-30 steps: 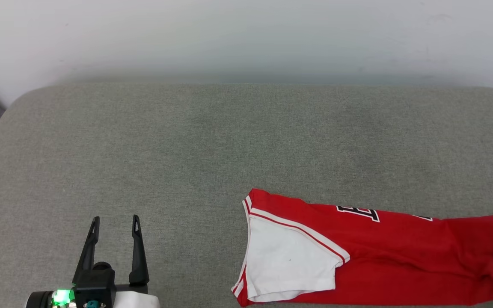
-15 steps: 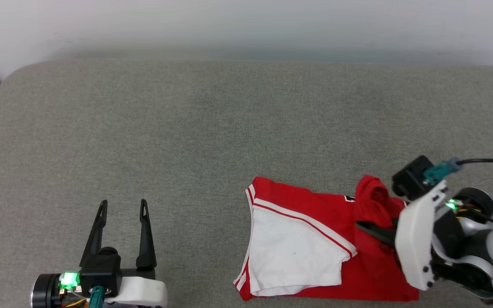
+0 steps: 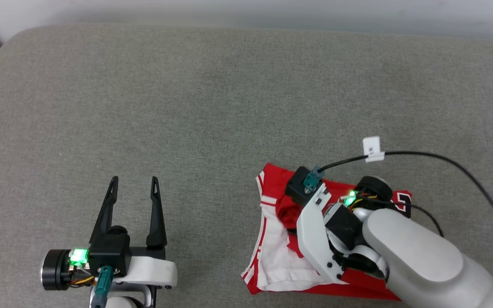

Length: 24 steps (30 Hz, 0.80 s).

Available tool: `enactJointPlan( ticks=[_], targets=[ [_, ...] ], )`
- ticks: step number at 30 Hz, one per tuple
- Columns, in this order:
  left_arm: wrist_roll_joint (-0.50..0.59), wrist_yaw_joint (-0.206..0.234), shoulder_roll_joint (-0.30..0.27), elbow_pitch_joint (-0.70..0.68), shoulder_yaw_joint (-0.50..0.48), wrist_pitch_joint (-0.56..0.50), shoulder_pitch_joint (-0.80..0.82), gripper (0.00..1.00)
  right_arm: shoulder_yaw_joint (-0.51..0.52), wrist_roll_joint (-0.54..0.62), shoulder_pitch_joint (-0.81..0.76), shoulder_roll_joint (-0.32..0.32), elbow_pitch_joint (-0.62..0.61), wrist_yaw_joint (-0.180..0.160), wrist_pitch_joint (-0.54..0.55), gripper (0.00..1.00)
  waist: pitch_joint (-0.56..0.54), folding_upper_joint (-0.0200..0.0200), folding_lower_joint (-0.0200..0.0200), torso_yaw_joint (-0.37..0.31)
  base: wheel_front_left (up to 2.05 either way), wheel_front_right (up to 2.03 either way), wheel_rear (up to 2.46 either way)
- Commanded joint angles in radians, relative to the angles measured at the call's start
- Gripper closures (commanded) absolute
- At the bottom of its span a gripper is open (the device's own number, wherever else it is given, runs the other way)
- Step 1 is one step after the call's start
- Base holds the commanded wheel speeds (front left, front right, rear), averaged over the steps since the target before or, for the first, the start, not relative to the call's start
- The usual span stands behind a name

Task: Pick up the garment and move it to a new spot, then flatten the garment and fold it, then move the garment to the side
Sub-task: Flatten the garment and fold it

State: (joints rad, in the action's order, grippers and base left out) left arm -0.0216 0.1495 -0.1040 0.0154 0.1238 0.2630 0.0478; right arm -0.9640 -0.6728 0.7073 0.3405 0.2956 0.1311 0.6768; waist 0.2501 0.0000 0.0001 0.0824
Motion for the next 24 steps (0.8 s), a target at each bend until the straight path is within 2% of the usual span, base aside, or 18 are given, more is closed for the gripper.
enactJointPlan(
  ticks=[1,5,6,7,8,13,16,19,21,24],
  targets=[
    [0.005,-0.001,0.004,0.004,0.001,0.002,0.014,0.00,-0.025,-0.015,0.001,-0.016,0.039,-0.001,-0.009,1.00,0.008,0.0000,-0.0001,0.004,0.00,0.00,0.00],
    [0.005,-0.005,0.007,0.012,-0.001,0.002,0.022,0.00,-0.099,-0.003,0.011,-0.018,0.122,-0.001,-0.066,1.00,0.010,0.0000,-0.0001,0.001,0.00,0.00,0.00],
    [0.005,-0.004,0.007,0.014,-0.005,0.002,0.020,0.00,-0.106,-0.003,0.018,-0.017,0.128,-0.001,-0.095,0.88,0.007,0.0000,-0.0001,-0.002,0.00,0.00,0.00],
    [0.006,-0.003,0.006,0.016,-0.008,0.002,0.014,0.00,-0.108,-0.013,0.020,-0.019,0.128,-0.001,-0.122,0.52,0.002,0.0000,-0.0001,-0.008,0.00,0.00,0.00],
    [0.007,-0.003,0.004,0.018,-0.009,0.002,0.007,0.00,-0.114,-0.012,0.027,-0.013,0.122,-0.001,-0.145,0.00,-0.004,0.0000,-0.0001,-0.011,0.00,0.00,0.00],
    [0.008,-0.004,-0.003,0.021,-0.020,0.002,-0.023,0.00,-0.078,0.009,0.054,0.047,0.046,-0.001,-0.294,0.00,-0.052,0.0000,-0.0001,-0.039,0.00,0.00,0.00],
    [0.008,-0.004,-0.005,0.021,-0.025,0.002,-0.035,0.00,-0.008,0.042,0.031,0.090,0.002,-0.001,-0.387,0.00,-0.082,0.0000,-0.0001,-0.058,0.00,0.00,0.00],
    [0.008,-0.004,-0.005,0.018,-0.031,0.002,-0.049,0.00,0.110,0.099,-0.011,0.114,-0.035,-0.001,-0.490,0.00,-0.109,0.0000,-0.0001,-0.077,0.00,0.00,0.00],
    [0.009,-0.006,-0.005,0.009,-0.036,0.002,-0.072,0.00,0.431,0.259,-0.157,0.076,-0.082,-0.001,-0.725,0.00,-0.146,0.0000,-0.0001,-0.106,0.00,0.00,0.00],
    [0.008,-0.007,-0.004,0.007,-0.036,0.002,-0.084,0.00,0.586,0.342,-0.253,0.035,-0.095,-0.001,-0.823,0.00,-0.162,0.0000,-0.0001,-0.113,0.00,0.00,0.00]
  ],
)
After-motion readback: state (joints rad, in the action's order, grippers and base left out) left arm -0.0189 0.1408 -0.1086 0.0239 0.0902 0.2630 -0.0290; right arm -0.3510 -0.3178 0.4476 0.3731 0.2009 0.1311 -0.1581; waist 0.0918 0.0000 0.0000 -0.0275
